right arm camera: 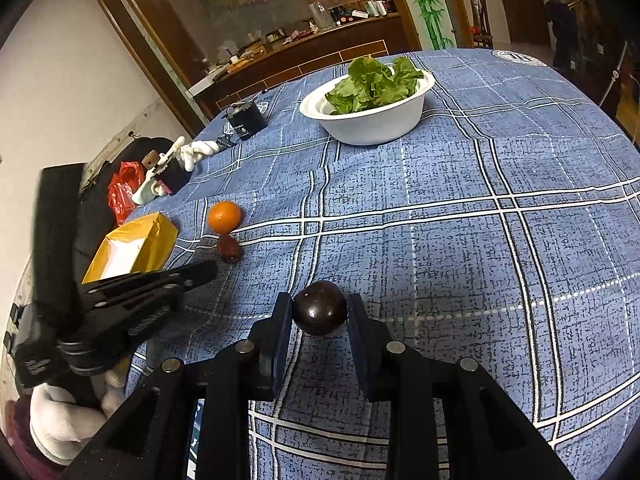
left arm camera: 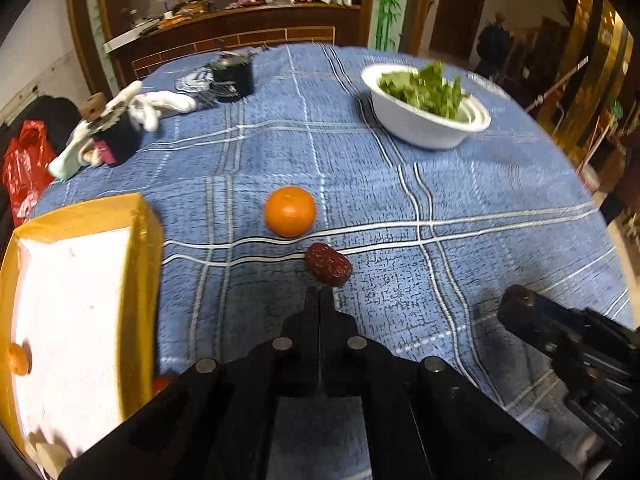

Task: Organize fruits
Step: 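Grasp a red date with the left gripper while the right grasps a dark plum, then carry the red date and dark plum into the tray and open both grippers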

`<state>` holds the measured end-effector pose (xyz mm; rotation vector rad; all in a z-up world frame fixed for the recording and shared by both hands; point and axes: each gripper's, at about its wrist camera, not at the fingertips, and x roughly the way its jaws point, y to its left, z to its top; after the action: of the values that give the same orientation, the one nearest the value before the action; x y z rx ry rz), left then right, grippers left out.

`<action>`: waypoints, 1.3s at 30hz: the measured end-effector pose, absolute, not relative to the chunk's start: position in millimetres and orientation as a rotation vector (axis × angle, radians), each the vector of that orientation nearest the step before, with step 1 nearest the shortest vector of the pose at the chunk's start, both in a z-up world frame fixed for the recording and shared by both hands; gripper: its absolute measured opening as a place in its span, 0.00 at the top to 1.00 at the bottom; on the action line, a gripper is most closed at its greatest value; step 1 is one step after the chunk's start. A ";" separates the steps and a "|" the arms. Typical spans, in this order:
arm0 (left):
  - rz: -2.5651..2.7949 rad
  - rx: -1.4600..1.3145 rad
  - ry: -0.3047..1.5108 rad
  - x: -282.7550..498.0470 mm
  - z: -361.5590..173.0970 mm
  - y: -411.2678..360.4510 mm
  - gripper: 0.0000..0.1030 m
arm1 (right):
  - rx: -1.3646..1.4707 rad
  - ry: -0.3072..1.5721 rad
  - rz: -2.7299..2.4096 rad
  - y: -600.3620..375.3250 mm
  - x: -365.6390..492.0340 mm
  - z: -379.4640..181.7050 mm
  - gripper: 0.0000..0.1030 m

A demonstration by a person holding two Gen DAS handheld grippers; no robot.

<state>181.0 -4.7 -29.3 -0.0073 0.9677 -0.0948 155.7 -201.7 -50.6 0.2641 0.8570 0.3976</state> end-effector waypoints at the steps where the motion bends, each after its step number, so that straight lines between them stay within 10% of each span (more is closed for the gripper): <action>1: -0.097 -0.016 0.964 178.9 -26.3 -2.4 1.00 | 0.263 0.855 0.396 -201.6 155.3 -50.4 0.71; 13: -0.096 -0.058 0.982 204.4 -39.6 -13.6 0.58 | 0.300 0.857 0.394 -204.6 154.3 -52.6 0.71; 16: -0.074 -0.015 0.999 215.2 -49.8 -20.6 0.59 | 0.296 0.860 0.405 -202.6 155.0 -52.5 0.71; 18: -0.037 0.006 0.994 216.0 -54.3 -19.4 0.76 | 0.287 0.857 0.406 -201.4 155.0 -51.9 0.71; 39: -0.006 -0.256 0.738 66.7 35.9 85.3 0.76 | 0.286 0.814 0.362 -210.4 149.4 -51.8 0.71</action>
<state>66.7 85.3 35.9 -0.2564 0.7384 -0.0057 149.4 -210.4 -51.8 0.2863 0.8138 0.3620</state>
